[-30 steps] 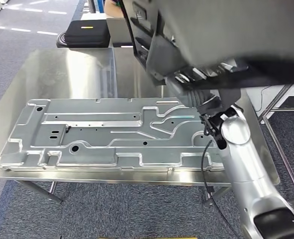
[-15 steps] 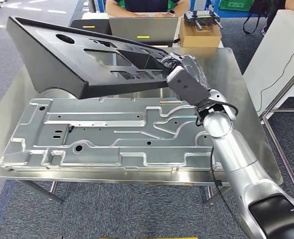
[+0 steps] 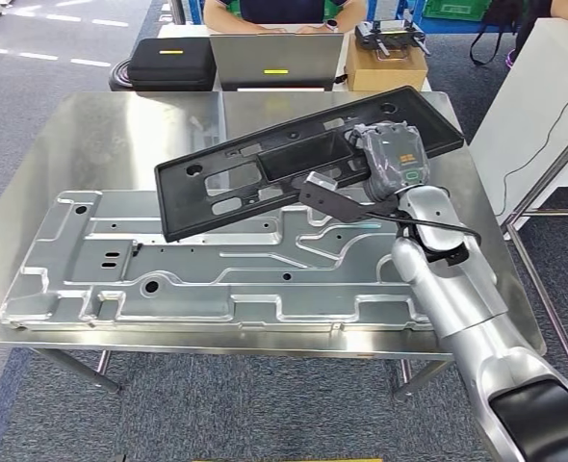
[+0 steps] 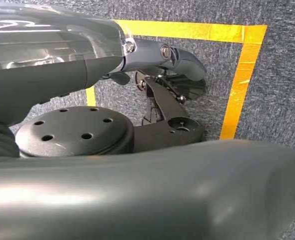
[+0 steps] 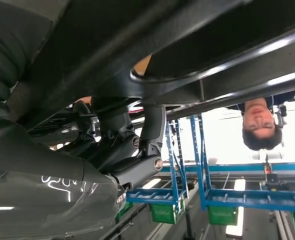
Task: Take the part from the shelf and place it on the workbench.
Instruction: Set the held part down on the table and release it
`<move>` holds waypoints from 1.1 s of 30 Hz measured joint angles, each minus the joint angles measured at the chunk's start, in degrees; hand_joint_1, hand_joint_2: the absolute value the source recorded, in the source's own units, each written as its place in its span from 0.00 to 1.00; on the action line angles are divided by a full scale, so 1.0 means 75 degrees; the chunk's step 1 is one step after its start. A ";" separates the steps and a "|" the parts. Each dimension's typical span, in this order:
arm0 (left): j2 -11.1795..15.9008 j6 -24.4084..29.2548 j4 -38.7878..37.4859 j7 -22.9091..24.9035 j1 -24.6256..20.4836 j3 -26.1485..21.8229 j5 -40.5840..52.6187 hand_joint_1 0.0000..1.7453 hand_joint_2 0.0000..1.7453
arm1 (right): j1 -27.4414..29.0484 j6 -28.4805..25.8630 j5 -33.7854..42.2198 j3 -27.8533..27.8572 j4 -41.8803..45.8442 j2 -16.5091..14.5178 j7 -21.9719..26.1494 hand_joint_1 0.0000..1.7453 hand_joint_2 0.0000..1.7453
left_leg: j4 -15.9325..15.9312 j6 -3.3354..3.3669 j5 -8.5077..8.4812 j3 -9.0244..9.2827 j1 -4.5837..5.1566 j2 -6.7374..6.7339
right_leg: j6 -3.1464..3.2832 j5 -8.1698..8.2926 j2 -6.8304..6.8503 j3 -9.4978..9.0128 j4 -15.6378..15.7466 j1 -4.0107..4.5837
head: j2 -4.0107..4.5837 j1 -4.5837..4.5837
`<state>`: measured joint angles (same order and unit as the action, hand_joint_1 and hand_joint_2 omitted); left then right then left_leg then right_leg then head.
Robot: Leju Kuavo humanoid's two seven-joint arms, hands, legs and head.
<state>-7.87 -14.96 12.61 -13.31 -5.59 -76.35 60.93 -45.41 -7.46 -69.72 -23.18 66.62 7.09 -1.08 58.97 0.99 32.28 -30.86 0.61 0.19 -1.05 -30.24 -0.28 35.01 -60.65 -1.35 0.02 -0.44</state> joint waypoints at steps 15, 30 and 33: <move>0.0000 -0.0017 0.0000 -0.0125 -0.0005 0.0011 -0.0072 0.00 1.00 | -0.1051 0.1365 -0.1021 0.0099 -0.2478 0.0069 -0.0248 1.00 1.00 | 0.0002 0.0000 0.0000 -0.0001 0.0002 0.0002 | 0.0000 0.0001 0.0004 -0.0003 0.0000 -0.0001 | 0.0000 0.0000; 0.0000 0.0055 0.0000 -0.0289 0.0012 -0.0067 -0.0560 0.00 1.00 | -0.0789 0.2132 0.0726 -0.0417 -0.2956 -0.0126 0.0216 1.00 1.00 | 0.0000 0.0000 0.0000 0.0000 -0.0003 0.0002 | 0.0000 0.0000 -0.0001 -0.0001 0.0000 0.0002 | 0.0000 0.0000; 0.0000 0.0060 0.0000 -0.0376 0.0030 -0.0124 -0.0621 0.00 1.00 | -0.0495 0.2376 0.1306 -0.0675 -0.2344 -0.0053 0.0324 1.00 1.00 | 0.0001 0.0000 0.0000 0.0001 -0.0001 0.0002 | 0.0000 0.0000 0.0000 0.0000 0.0000 0.0002 | 0.0000 0.0000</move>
<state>-7.87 -14.51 12.61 -16.12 -5.36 -77.28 56.27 -49.12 10.35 -59.93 -28.24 49.04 6.70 1.35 58.97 0.98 32.28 -30.85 0.59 0.20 -1.05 -30.24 -0.28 35.01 -60.65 -1.34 0.02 -0.44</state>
